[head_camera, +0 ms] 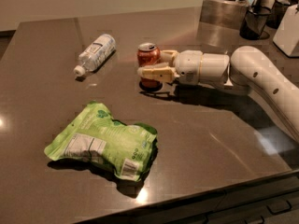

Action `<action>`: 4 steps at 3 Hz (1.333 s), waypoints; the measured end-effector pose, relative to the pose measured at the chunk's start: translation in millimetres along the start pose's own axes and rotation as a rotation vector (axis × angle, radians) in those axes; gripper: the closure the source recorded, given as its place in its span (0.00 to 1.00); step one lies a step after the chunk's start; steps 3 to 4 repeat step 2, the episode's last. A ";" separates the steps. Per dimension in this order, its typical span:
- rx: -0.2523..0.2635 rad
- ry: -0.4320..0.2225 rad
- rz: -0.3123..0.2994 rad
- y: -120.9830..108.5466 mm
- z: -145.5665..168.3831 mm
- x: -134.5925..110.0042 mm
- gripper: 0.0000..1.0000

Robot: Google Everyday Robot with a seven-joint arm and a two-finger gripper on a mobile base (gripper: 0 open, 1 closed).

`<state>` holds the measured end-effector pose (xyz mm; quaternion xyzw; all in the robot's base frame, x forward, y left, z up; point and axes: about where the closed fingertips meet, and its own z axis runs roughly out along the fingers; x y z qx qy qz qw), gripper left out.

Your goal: Place coke can upright

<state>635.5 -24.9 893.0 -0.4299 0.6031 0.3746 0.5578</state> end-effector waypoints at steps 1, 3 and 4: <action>-0.005 -0.001 0.000 1.0 2.0 -0.4 0.00; -0.005 -0.001 0.000 1.1 2.2 -0.4 0.00; -0.005 -0.001 0.000 1.1 2.2 -0.4 0.00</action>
Offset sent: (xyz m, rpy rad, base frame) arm -0.0002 0.0021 0.0001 0.0014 0.0004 0.0045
